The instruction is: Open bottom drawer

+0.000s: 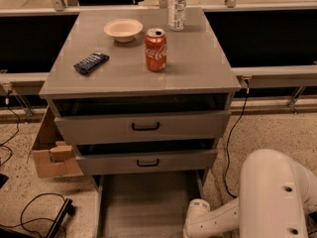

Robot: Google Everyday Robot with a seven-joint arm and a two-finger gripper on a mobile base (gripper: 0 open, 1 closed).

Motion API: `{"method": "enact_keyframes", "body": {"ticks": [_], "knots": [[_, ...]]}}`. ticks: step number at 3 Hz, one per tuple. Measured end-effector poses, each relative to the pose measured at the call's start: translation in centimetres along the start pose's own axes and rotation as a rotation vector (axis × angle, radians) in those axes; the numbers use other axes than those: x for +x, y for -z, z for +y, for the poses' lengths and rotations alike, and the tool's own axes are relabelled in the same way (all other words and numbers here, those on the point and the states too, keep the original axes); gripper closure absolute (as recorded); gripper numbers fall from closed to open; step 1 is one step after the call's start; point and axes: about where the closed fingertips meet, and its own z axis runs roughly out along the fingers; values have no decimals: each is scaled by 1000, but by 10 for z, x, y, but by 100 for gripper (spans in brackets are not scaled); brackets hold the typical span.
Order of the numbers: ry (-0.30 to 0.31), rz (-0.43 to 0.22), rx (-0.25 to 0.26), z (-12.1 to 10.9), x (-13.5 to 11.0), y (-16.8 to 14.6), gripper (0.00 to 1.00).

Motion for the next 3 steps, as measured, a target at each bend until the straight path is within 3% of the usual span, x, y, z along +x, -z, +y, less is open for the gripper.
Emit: {"method": "enact_keyframes", "body": {"ticks": [1,2,3], "knots": [[0,0,0,0,0,0,13],[0,0,0,0,0,0,0],[0,0,0,0,0,0,0]]}}
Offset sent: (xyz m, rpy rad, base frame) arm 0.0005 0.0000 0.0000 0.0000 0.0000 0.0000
